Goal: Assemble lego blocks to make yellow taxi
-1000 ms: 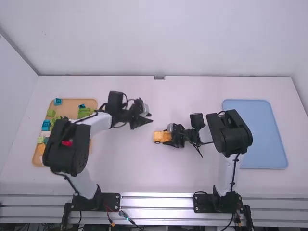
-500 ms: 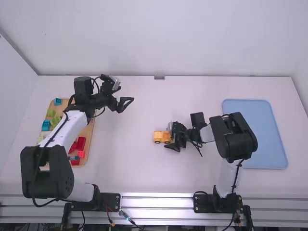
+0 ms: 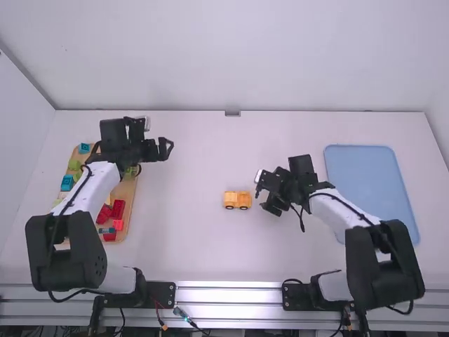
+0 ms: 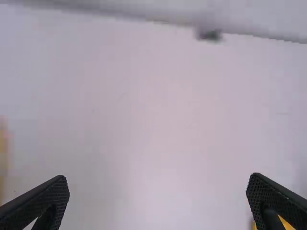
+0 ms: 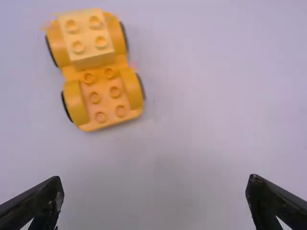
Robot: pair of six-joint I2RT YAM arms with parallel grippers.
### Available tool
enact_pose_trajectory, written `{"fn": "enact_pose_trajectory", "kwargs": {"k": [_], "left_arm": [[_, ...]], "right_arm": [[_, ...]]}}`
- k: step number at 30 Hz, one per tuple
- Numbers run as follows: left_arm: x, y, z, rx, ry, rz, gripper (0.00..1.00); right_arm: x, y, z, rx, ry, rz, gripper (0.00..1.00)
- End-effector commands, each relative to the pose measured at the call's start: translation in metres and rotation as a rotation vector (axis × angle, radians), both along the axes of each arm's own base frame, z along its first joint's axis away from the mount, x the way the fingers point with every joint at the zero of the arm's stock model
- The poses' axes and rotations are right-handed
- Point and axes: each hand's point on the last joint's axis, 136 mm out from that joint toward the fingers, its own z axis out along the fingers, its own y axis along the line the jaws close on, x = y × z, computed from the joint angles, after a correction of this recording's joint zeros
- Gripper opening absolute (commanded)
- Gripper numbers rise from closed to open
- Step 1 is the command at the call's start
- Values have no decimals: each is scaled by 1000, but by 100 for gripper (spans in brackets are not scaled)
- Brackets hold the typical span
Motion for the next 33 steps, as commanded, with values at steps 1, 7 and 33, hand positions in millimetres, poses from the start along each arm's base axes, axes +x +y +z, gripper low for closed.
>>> {"fn": "enact_pose_trajectory", "kwargs": {"k": [1,7,33], "left_arm": [[-17,62,-8,112,127,398,99],[-65,109,-20,158,336,567,99],[-93,166,-104,230,607,170,74]], "right_arm": [[6,-9,16,-41,-72,-35,99],[18,-8,45,-7,-179,-42,99],[16,10,50,-37,-227,1,99]]}}
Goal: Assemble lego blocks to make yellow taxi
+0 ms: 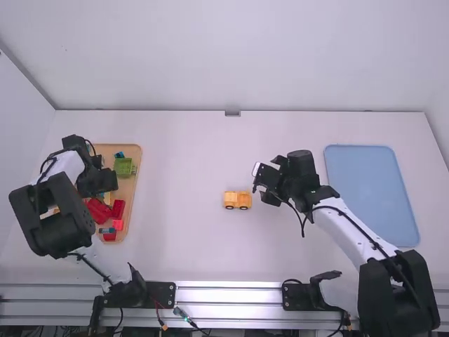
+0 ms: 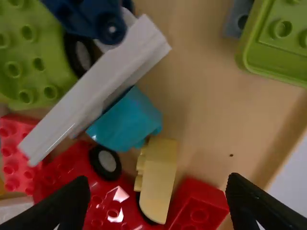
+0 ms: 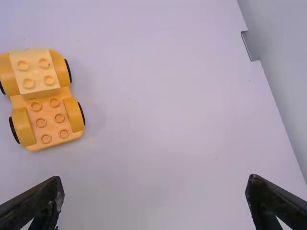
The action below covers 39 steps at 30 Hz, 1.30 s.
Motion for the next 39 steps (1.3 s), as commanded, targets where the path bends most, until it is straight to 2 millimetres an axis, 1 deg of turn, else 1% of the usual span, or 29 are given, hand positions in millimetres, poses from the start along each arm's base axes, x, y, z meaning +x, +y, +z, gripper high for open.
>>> {"fn": "enact_pose_trajectory", "kwargs": {"k": [1,11,13,22,28,34,36,37,39], "left_arm": [[3,-6,-7,-28,-2,-57,73],[-7,-12,-22,-41,13,-38,64],[-10,-12,-25,-45,19,-26,63],[-12,-14,-40,-29,-3,-31,62],[-12,-14,-49,-15,-23,-43,57],[-16,-16,-55,-14,-22,-42,50],[-19,-18,-55,-20,-13,-42,44],[-19,-18,-55,-20,-12,-42,44],[-20,-18,-55,-24,-7,-39,40]], "right_arm": [[-1,0,2,3,-6,-1,99],[-1,0,2,2,-5,0,99],[-1,0,2,2,-6,0,99],[-1,0,2,3,-5,0,99],[-1,0,2,6,-3,-5,99],[-1,0,2,5,-3,-3,99],[-1,0,2,5,-3,-3,99],[-1,0,2,5,-3,-3,99],[-1,0,2,5,-4,-3,99]]}}
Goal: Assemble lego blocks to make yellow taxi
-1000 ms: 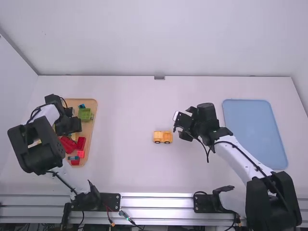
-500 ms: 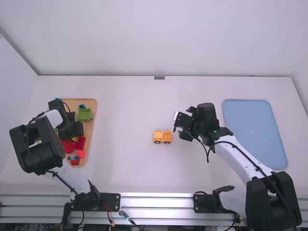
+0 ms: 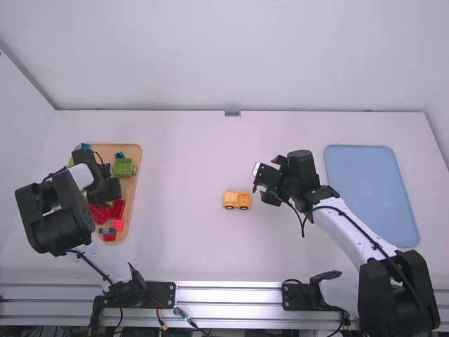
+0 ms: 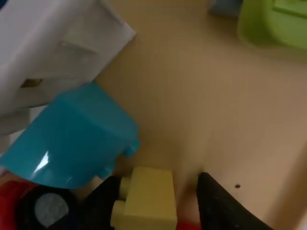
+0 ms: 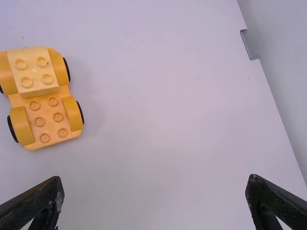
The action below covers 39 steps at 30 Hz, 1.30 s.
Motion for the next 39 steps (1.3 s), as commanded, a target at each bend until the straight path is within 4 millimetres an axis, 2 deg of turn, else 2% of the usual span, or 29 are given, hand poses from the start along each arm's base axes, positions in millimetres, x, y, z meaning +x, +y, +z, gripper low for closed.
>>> {"fn": "enact_pose_trajectory", "kwargs": {"k": [1,8,11,17,22,35,38,39], "left_arm": [[-18,-8,-12,-23,65,-10,40],[-28,-4,-10,-5,117,45,44],[-26,-5,-10,-2,113,41,44],[-23,-2,-10,6,99,11,39],[-23,-4,-11,7,100,-11,30],[-22,-4,-12,11,93,22,26],[-23,-5,-13,6,92,39,27],[-22,-9,-13,-14,88,32,32]], "right_arm": [[-1,1,2,7,-4,-1,99],[-1,1,3,6,-4,-1,99],[-1,1,3,6,-5,-1,99],[-1,1,2,6,-3,-1,99],[-1,1,2,8,-3,-2,99],[-1,1,3,6,-5,-1,99],[-1,1,3,6,-5,-1,99],[-1,1,3,6,-4,-1,99]]}}
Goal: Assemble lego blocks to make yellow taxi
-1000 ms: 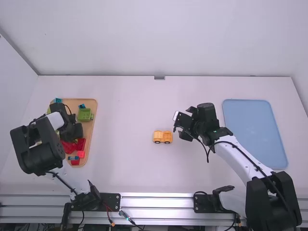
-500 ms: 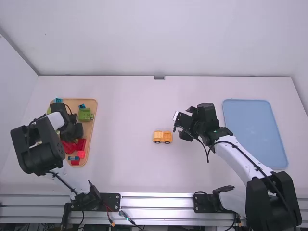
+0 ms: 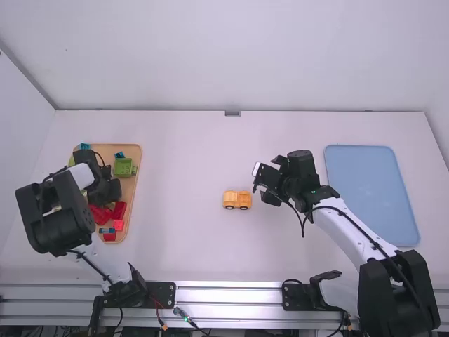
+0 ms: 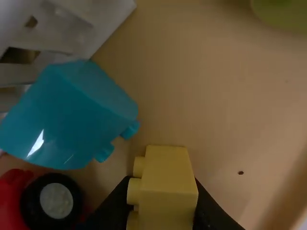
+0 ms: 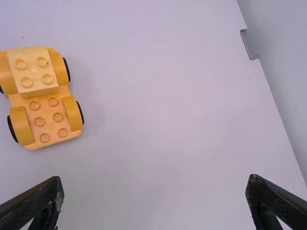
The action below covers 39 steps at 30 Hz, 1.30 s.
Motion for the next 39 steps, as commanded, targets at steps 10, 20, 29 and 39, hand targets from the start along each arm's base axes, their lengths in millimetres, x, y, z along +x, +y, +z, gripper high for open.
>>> {"fn": "enact_pose_trajectory", "kwargs": {"k": [10,20,29,39], "left_arm": [[1,-5,-10,-6,-10,-88,43],[-13,-9,-13,-20,50,-70,36],[-10,-11,-12,-25,35,-127,32],[-13,-12,-13,-28,48,-112,24]], "right_arm": [[-1,1,3,6,-4,-1,99],[-1,1,3,7,-4,-1,99],[-1,1,2,8,-2,-4,99],[-1,1,2,7,-4,-1,99]]}}
